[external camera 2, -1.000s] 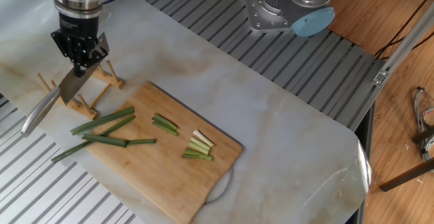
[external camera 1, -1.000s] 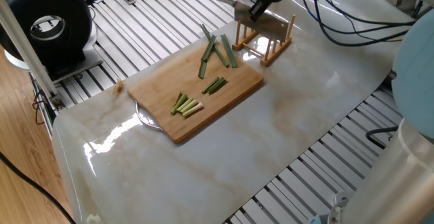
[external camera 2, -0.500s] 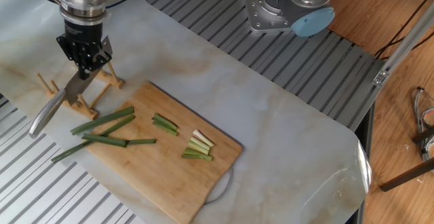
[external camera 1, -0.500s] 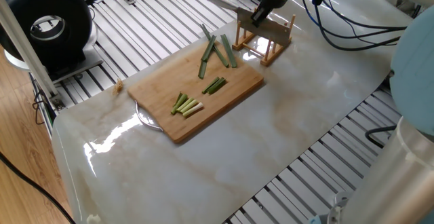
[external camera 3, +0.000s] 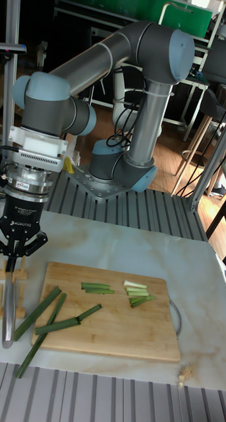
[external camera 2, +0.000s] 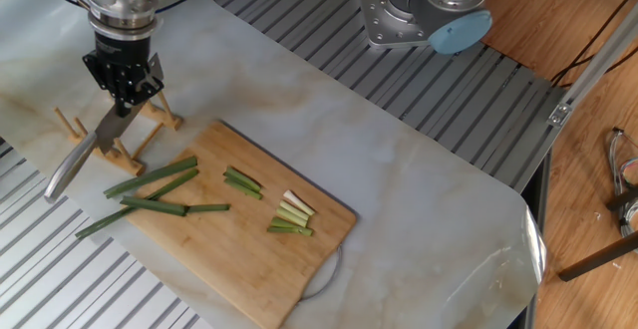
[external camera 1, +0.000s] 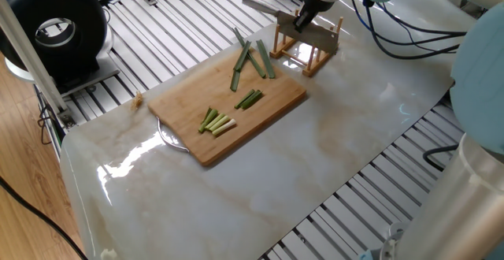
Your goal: Chop the green garlic
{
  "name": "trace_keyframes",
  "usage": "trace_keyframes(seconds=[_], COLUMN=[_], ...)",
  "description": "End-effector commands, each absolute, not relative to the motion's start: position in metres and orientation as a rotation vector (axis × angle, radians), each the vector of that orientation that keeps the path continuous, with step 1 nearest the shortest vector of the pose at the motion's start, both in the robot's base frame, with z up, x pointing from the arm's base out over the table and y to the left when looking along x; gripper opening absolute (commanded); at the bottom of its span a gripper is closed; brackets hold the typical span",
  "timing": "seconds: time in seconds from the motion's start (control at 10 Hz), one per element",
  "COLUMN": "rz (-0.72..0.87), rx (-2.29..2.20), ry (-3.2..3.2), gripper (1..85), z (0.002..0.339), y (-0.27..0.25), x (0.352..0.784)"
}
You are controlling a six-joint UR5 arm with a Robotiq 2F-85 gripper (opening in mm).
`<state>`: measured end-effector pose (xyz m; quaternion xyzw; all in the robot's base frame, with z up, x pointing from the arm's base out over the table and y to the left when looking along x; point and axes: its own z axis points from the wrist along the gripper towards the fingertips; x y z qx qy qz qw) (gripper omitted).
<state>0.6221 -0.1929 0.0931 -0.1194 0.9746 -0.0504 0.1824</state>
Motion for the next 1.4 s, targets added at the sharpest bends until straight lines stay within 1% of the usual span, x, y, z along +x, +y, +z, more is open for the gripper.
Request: trace_keyframes(seconds=[0.0, 0.2, 0.3, 0.4, 0.6, 1.3], rz=[-0.128, -0.119, -0.111, -0.109, -0.114, -0.132], rx=[-0.317, -0.306, -0.314, -0.334, -0.344, -0.345], ry=[2.715, 2.691, 2.688, 2.689, 2.711, 2.743], gripper=[3.3, 4.0, 6.0, 11.3, 14.7, 15.0], z=[0.094, 0.093, 0.092, 0.092, 0.088, 0.091], y=[-0.193, -0.191, -0.190, -0.189, -0.190, -0.195], x=[0.632, 0.640, 0.640, 0.640, 0.635, 0.627])
